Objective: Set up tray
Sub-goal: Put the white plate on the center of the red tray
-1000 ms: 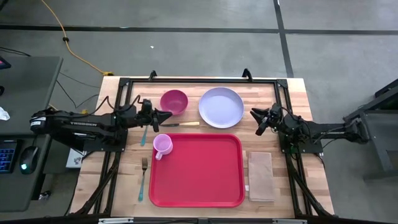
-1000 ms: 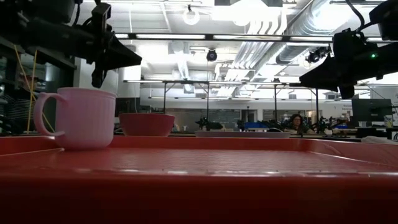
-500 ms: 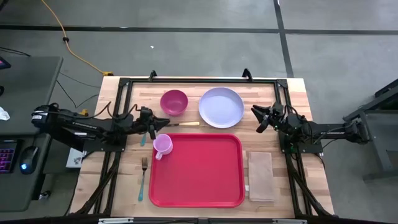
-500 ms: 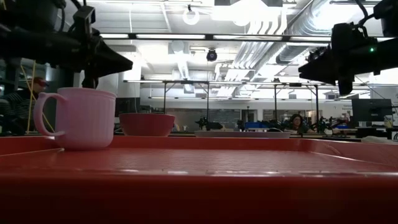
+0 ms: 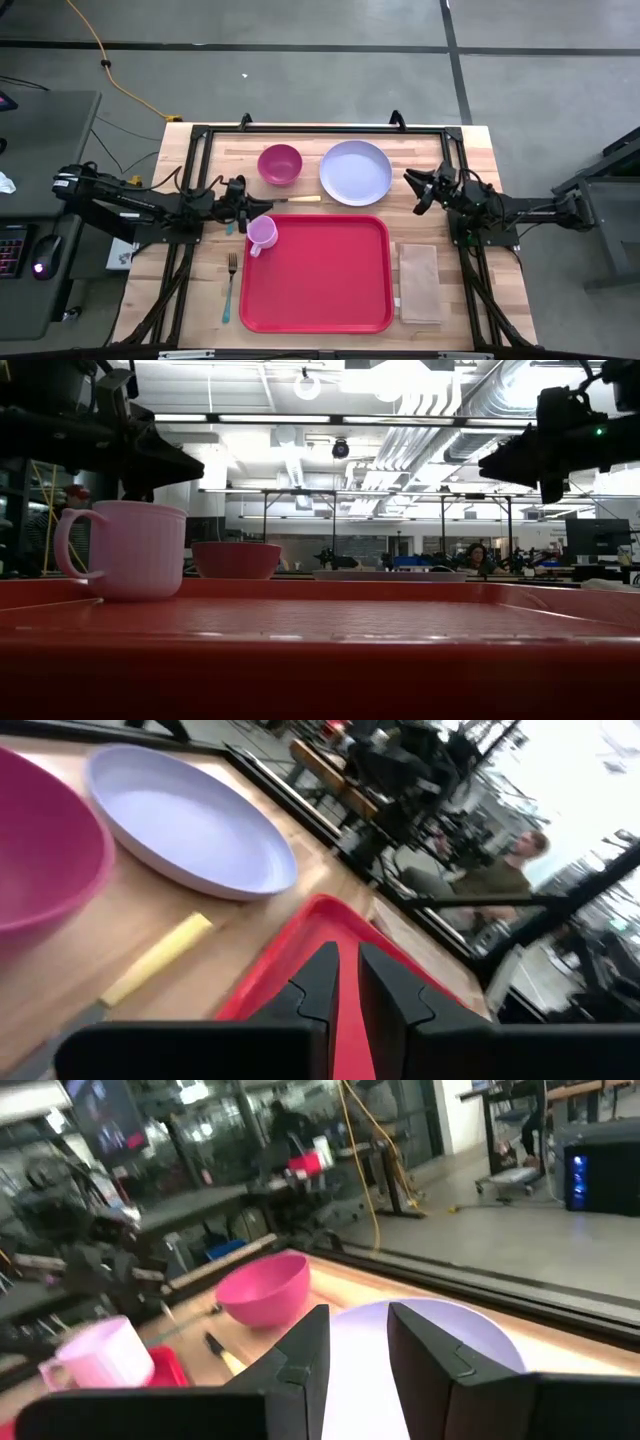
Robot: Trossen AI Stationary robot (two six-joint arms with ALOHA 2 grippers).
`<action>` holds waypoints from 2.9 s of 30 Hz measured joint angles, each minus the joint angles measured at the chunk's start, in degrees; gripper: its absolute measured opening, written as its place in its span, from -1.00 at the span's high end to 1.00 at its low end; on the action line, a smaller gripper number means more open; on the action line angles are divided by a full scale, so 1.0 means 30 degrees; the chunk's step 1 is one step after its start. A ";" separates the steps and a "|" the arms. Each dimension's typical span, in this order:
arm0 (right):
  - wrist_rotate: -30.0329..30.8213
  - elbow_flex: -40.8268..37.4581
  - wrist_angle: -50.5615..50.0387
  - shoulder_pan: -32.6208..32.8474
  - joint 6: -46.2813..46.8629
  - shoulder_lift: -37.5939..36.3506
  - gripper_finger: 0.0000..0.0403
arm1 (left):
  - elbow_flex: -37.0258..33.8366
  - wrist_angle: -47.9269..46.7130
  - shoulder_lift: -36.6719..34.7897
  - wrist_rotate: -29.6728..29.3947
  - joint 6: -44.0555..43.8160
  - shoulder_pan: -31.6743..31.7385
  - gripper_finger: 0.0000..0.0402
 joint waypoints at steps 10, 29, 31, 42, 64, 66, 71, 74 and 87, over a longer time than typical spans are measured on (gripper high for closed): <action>0.0369 0.5144 -0.6898 0.0000 -0.0164 0.3261 0.59 | 0.0000 -0.0434 0.0000 0.1086 -0.0080 0.0007 0.63; -0.3131 0.7690 -0.8624 -0.3101 0.1349 0.9003 0.59 | 0.0000 -0.3863 -0.5330 0.2121 0.2446 0.0007 0.63; -0.3998 0.7690 -0.8624 -0.3850 0.1808 0.9236 0.59 | 0.0000 -0.4654 -0.6388 0.2120 0.2639 0.0007 0.63; -0.8296 0.7683 -0.8726 -0.7256 0.2584 1.0662 0.59 | 0.0000 -1.0121 -1.2435 0.2030 0.3480 0.0007 0.63; -1.1065 1.5803 -1.5818 -1.0542 0.1369 1.8899 0.09 | 0.0036 -1.3318 -1.4659 0.1821 0.3640 0.0007 0.63; -1.1089 1.6394 -1.6037 -1.0542 0.1371 1.9777 0.02 | 0.0036 -1.3452 -1.4659 0.1821 0.3758 0.0007 0.63; -1.0477 1.7426 -1.7213 -1.0540 0.1368 2.1924 -0.11 | 0.0036 -1.3605 -1.4659 0.1829 0.3936 0.0007 0.63; -0.9824 1.7627 -1.7402 -1.0749 0.1219 2.2969 -0.16 | 0.0036 -1.4000 -1.4651 0.1829 0.3805 0.0007 0.63; -0.9848 1.7627 -1.7500 -1.2245 0.0720 2.5430 -0.12 | 0.0036 -1.4010 -1.4659 0.1894 0.3490 0.0007 0.63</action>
